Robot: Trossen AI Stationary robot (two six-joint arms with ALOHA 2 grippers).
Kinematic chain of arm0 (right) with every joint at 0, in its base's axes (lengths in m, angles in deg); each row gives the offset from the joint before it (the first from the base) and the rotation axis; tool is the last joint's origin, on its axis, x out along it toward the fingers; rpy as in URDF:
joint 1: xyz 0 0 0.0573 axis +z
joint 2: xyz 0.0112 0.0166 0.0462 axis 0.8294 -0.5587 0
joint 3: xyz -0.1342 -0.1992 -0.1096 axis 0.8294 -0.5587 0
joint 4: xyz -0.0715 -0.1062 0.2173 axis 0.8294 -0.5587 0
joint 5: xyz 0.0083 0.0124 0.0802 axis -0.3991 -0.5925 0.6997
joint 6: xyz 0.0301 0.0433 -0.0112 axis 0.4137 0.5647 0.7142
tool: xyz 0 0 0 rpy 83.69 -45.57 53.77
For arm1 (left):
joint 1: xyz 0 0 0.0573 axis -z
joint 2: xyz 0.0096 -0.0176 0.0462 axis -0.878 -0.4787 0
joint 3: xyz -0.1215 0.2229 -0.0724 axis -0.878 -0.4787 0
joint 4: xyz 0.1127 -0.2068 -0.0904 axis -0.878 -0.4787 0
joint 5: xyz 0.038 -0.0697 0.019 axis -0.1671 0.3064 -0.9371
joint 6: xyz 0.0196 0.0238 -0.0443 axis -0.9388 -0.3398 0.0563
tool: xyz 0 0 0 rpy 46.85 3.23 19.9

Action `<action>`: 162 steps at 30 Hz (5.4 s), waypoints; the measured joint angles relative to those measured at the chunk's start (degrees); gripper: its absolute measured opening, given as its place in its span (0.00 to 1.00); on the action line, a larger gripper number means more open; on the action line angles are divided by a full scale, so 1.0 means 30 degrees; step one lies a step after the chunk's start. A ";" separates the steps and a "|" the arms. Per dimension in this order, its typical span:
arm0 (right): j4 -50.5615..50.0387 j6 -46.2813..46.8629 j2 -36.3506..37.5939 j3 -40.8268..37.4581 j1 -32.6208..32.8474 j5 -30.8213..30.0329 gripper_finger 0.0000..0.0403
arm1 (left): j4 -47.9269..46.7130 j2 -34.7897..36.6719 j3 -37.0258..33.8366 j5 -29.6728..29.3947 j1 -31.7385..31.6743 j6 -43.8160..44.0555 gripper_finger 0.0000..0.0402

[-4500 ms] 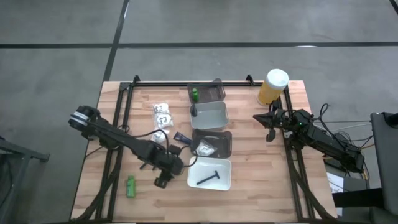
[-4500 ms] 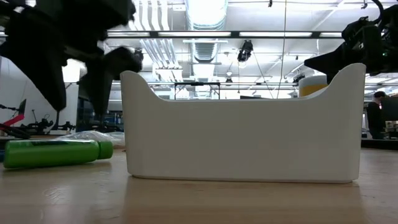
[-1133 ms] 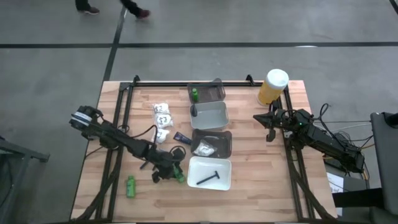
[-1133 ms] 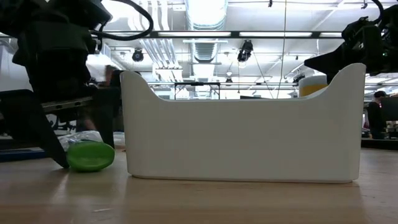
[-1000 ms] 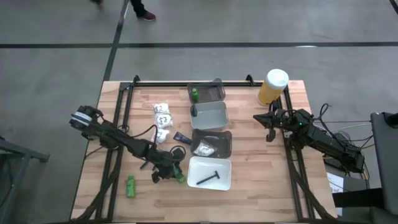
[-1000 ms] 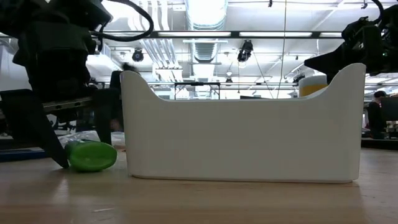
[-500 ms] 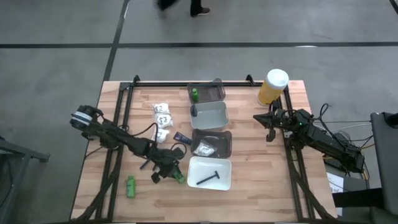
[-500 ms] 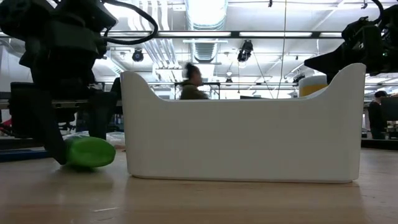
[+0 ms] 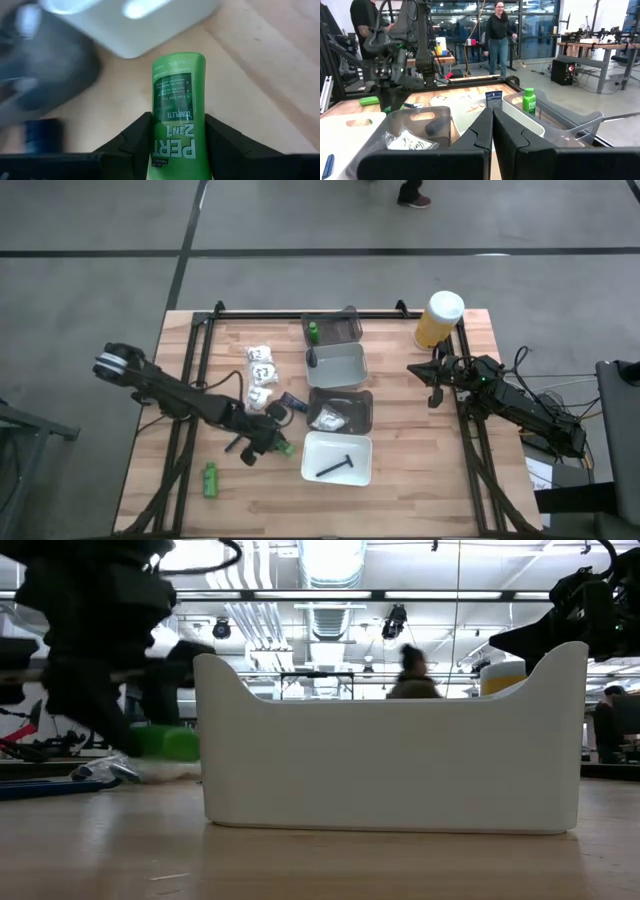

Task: Pick & Place Travel size toiletries
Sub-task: Put the right green shampoo into the top black bin

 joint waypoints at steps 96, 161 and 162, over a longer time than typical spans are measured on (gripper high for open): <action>0.5270 -1.0050 -2.5302 1.5715 0.4521 0.4523 0.54 | -0.4200 -0.1301 1.2596 0.3514 -0.8142 0.9676 0.39; 0.9449 -0.1113 -1.9559 0.9311 -0.0498 0.7214 0.24 | 1.3354 0.0284 0.3782 0.0823 -0.8097 0.2635 0.45; 1.0255 -0.0682 -1.9696 0.8972 -0.0491 0.7221 0.24 | 1.4759 0.0160 0.3143 0.0816 -0.8097 0.2791 0.45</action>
